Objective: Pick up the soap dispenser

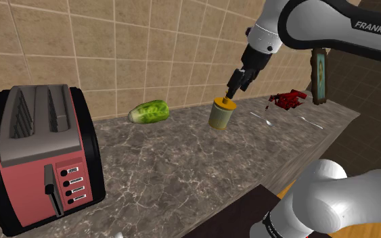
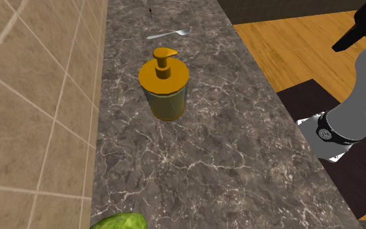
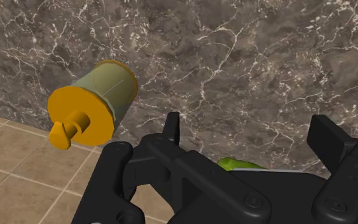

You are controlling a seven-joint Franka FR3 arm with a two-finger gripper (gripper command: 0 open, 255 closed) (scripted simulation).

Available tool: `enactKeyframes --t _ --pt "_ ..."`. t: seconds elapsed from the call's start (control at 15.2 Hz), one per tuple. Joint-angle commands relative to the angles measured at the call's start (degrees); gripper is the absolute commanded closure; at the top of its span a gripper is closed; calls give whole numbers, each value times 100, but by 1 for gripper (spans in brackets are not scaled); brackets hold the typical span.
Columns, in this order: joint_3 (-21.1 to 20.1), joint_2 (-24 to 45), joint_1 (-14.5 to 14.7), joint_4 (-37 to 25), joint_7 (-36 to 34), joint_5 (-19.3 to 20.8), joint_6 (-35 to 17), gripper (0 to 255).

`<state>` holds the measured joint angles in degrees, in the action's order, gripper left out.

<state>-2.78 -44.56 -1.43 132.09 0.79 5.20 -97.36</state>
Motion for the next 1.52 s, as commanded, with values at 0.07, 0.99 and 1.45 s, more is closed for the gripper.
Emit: enactKeyframes --t 0.07,0.99,1.45 --pt "124 109 -36 -20 115 40 -83 0" --pt "1759 2222 -348 -1017 1769 86 -1047 0" --pt "2465 3644 -461 -2028 2737 -433 -1244 0"
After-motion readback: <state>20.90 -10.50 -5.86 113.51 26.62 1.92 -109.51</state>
